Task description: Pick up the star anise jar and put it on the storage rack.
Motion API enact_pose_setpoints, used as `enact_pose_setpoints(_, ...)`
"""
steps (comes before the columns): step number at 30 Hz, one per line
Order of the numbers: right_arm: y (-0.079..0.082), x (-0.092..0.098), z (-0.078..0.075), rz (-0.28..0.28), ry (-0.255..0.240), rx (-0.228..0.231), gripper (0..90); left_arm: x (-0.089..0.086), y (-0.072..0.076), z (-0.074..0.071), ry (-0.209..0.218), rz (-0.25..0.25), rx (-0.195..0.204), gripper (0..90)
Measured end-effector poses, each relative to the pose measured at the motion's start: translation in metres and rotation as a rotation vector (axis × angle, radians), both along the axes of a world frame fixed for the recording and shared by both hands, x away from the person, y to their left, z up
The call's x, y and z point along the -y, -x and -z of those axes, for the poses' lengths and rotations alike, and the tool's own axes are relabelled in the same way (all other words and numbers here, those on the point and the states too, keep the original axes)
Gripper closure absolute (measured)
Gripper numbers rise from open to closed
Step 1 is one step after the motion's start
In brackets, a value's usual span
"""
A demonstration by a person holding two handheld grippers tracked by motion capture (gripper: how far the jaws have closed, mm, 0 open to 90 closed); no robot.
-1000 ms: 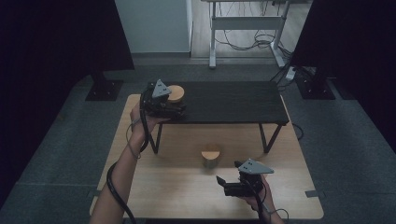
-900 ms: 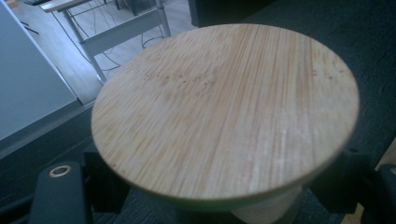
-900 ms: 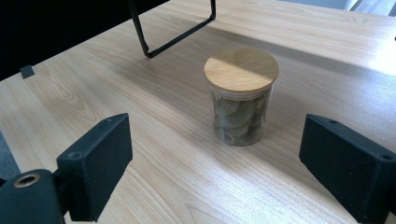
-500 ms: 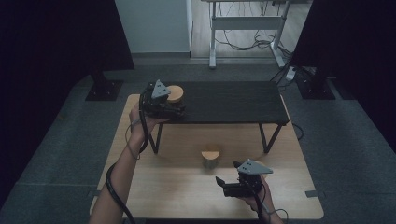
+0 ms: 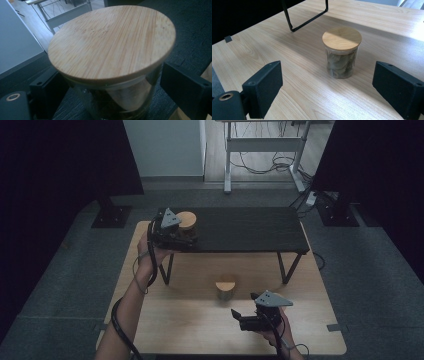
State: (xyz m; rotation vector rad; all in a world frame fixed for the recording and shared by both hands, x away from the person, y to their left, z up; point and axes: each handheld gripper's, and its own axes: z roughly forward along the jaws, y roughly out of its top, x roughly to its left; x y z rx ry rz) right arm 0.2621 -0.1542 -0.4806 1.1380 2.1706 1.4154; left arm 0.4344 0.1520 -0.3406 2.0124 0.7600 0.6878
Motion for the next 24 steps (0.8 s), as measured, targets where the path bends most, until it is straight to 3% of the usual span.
enact_pose_setpoints(10,0.002,0.005,-0.004,0.016,-0.013,0.010,9.0,-0.003,0.012,-0.006,0.001,0.001,0.020,7.3)
enact_pose_setpoints(16,0.002,0.000,-0.008,0.002,-0.007,0.024,8.9,-0.012,0.022,-0.007,0.023,-0.010,0.041,7.4)
enact_pose_setpoints(24,0.001,-0.003,-0.003,-0.012,0.002,0.016,8.9,-0.019,0.048,-0.002,0.028,-0.009,0.067,7.5)
